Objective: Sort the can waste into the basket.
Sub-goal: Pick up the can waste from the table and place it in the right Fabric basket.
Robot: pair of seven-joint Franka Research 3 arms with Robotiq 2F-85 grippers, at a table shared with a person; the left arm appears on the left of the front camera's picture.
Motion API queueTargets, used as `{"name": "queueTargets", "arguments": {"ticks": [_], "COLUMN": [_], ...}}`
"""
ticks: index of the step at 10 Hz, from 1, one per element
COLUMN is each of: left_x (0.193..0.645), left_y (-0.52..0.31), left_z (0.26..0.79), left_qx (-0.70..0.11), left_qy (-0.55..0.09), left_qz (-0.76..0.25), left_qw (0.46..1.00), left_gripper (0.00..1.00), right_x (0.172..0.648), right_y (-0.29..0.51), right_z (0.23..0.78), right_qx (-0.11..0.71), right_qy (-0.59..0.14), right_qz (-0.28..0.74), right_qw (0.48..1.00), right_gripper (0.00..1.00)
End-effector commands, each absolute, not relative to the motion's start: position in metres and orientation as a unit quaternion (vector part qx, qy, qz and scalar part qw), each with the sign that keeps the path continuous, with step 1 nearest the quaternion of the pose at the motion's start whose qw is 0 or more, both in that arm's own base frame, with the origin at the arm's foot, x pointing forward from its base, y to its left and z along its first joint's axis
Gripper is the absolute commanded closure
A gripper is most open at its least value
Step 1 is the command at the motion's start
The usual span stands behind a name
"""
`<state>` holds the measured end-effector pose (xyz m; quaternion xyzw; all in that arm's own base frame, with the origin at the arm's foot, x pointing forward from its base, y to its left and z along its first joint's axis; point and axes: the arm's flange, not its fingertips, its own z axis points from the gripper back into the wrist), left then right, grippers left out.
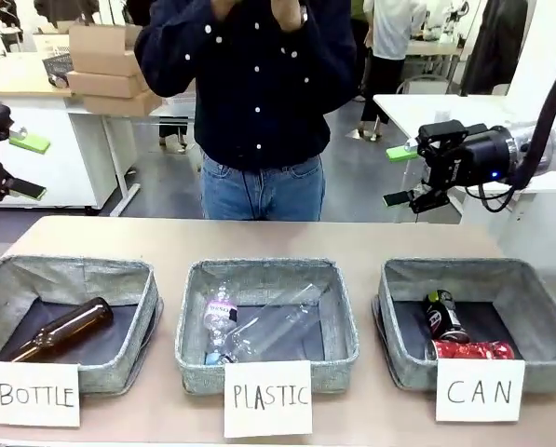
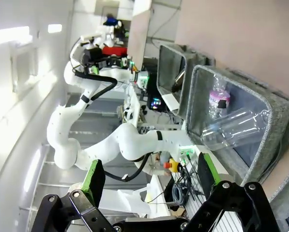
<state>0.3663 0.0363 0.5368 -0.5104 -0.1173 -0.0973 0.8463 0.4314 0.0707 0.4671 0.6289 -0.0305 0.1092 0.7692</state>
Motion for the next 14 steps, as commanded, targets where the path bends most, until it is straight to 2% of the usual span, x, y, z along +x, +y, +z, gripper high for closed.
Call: {"name": "queueTargets", "arguments": {"ticks": [1, 14], "left_x": [0.3649, 0.3649], "left_y": [0.0406, 0.0406], "left_z": [0.5392, 0.5392], "left_qx": [-0.507, -0.507], "left_qy": [-0.121, -0.121], "left_qz": [-0.095, -0.095], "left_qw": [0.848, 0.848], "left_gripper": [0.0, 0.0], "right_x": [0.4303, 0.4303], "right_y": [0.0722, 0.0722], "right_z": [0.4673, 0.4673], "right_qx": [0.629, 0.629], "right_qy": [-0.035, -0.035], "right_qz": [0.123, 0.123], "right_qw": [0.767, 0.767], "right_gripper": [0.0, 0.0]}}
